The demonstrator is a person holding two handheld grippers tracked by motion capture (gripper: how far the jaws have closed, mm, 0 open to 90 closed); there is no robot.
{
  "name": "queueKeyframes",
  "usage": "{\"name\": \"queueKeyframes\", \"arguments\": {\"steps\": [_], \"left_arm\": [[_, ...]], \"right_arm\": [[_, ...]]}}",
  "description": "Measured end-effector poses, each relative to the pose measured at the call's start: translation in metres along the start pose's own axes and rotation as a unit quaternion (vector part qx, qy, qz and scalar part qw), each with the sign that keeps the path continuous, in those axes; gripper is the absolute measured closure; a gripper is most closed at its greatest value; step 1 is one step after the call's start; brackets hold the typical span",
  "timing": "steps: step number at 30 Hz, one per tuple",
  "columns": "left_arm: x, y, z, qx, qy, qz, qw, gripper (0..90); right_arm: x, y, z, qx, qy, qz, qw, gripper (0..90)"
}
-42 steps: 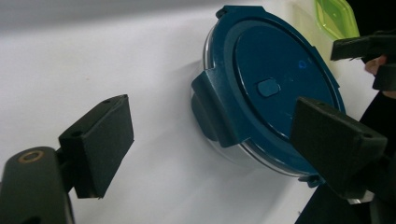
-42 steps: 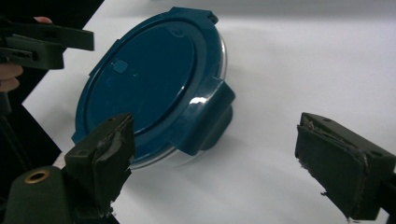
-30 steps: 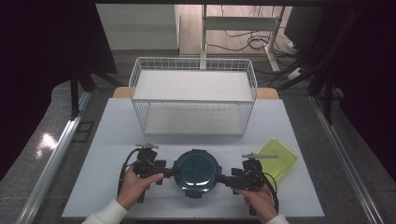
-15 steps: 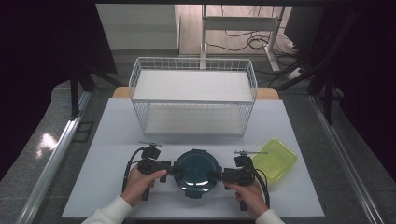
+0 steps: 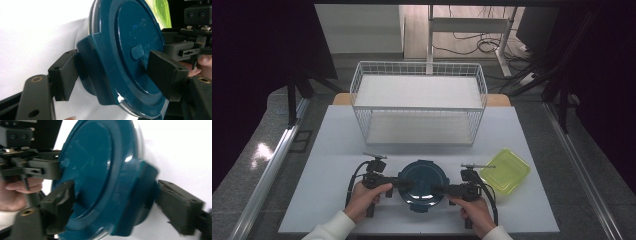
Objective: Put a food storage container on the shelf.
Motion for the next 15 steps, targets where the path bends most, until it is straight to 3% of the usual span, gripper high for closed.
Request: {"name": "queueKeyframes", "arguments": {"steps": [1,4,8,15], "left_arm": [[0.0000,-0.0001,-0.0001,0.001,-0.001,0.000,1.0000,26.5],[0.0005,-0.0006,0.0008,-0.002,-0.014,0.000,0.9999,28.0],[0.0001,-0.0017,0.0011,-0.008,-0.029,-0.003,0.9996,30.1],[-0.0060,-0.0085,-0.0050,-0.010,-0.022,-0.015,0.9996,35.1]], "right_arm": [[-0.0006,0.0008,0.0019,0.009,0.006,0.001,0.9999,20.2],[-0.0003,0.0004,0.0043,-0.002,0.005,0.000,1.0000,22.9],[0.0009,-0.0033,0.0019,0.002,0.025,-0.005,0.9997,28.0],[0.0001,-0.0076,0.0035,0.007,0.034,-0.012,0.9993,31.7]]}}
Point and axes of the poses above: each handheld gripper's, and its own axes: y roughly forward along the jaws, x roughly out of its top, z roughly to its left, the point moved 6 cm from there along y, roughly forward along the jaws, and after that the axes turned 11 degrees about -y, right-handed, at the moved point
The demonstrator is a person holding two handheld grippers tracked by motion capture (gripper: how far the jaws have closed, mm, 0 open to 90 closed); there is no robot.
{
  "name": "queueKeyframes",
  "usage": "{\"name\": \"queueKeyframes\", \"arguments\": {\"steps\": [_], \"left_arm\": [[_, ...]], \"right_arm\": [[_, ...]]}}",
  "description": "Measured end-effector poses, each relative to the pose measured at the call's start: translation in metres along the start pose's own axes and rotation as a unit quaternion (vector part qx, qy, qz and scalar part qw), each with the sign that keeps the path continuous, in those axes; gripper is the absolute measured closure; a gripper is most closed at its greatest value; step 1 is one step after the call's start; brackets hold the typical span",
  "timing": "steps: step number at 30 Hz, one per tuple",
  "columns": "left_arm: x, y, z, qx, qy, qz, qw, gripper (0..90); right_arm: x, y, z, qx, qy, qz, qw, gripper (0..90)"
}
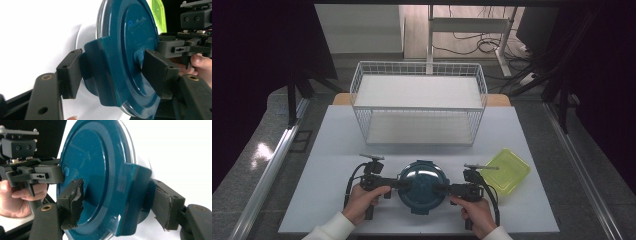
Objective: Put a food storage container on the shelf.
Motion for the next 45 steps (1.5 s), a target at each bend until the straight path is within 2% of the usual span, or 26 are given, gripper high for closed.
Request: {"name": "queueKeyframes", "arguments": {"steps": [9,16,37,45], "left_arm": [[-0.007,-0.005,-0.009,0.012,0.012,-0.019,0.9997,38.4],[-0.009,-0.007,-0.015,0.018,0.017,-0.028,0.9993,40.1],[-0.005,-0.013,-0.028,0.016,0.040,-0.043,0.9981,40.8],[0.000,-0.016,-0.031,0.018,0.054,-0.040,0.9976,41.0]], "right_arm": [[-0.002,-0.004,0.005,-0.005,0.011,-0.009,0.9999,33.0],[-0.001,-0.007,0.005,-0.006,0.011,-0.014,0.9998,33.5],[0.010,-0.017,0.015,-0.015,-0.031,-0.038,0.9987,33.7],[0.015,-0.021,0.019,-0.017,-0.047,-0.043,0.9978,33.7]]}}
Point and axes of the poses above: each handheld gripper's, and its own axes: y roughly forward along the jaws, x roughly out of its top, z roughly to its left, the point moved 6 cm from there along y, roughly forward along the jaws, and after that the axes turned 11 degrees about -y, right-handed, at the moved point
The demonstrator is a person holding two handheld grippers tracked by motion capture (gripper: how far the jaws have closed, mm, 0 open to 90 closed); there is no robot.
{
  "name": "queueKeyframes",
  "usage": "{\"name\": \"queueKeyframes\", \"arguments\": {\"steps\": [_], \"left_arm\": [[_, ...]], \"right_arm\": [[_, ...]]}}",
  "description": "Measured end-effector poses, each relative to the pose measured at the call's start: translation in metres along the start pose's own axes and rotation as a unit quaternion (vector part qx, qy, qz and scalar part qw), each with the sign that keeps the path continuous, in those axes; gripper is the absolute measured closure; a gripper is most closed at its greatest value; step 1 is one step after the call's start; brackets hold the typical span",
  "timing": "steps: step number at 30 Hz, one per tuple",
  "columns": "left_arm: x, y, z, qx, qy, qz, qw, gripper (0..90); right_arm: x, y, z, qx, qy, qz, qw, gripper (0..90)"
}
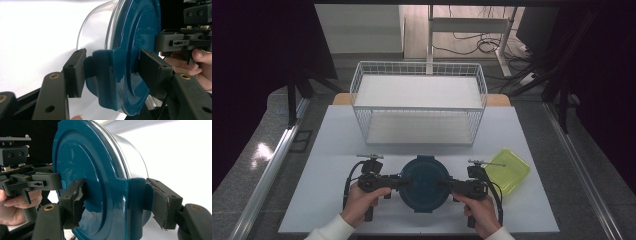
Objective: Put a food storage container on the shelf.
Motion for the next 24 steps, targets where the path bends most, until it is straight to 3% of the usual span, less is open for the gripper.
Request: {"name": "queueKeyframes", "arguments": {"steps": [11,24], "left_arm": [[0.010,-0.005,-0.006,0.002,0.010,-0.006,0.9999,41.0],[0.038,-0.021,-0.026,0.000,0.029,-0.024,0.9993,41.1]], "right_arm": [[0.012,-0.003,0.003,0.002,-0.008,-0.007,0.9999,33.7],[0.042,-0.013,0.016,0.000,-0.026,-0.026,0.9993,33.7]]}}
Point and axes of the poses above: each handheld gripper's, and its own axes: y roughly forward along the jaws, x roughly out of its top, z roughly to its left, the point moved 6 cm from there along y, roughly forward along the jaws, and after that the axes turned 11 degrees about -y, right-handed, at the moved point
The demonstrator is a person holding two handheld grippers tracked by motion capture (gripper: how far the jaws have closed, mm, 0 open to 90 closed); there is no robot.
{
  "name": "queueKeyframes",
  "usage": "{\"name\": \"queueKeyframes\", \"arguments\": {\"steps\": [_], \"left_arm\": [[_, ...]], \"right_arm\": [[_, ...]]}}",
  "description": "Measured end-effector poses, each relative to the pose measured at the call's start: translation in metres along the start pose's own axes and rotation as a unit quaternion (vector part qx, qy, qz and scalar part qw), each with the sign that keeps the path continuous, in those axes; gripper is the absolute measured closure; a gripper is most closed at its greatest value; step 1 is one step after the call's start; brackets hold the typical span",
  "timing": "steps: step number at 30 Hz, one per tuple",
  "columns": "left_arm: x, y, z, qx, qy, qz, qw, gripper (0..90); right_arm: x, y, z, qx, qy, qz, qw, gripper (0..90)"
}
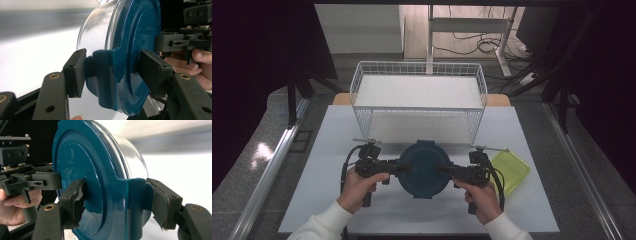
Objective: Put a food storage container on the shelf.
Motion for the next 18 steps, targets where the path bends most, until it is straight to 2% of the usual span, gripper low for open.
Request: {"name": "queueKeyframes", "arguments": {"steps": [18], "left_arm": [[0.038,-0.020,-0.024,-0.006,0.016,-0.026,0.9995,41.1]], "right_arm": [[0.049,-0.016,0.018,-0.006,-0.033,-0.018,0.9993,33.7]]}}
Point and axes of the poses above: each handheld gripper's, and its own axes: y roughly forward along the jaws, x roughly out of its top, z roughly to its left, the point moved 6 cm from there along y, roughly forward along the jaws, and after that the axes turned 11 degrees about -y, right-handed, at the moved point
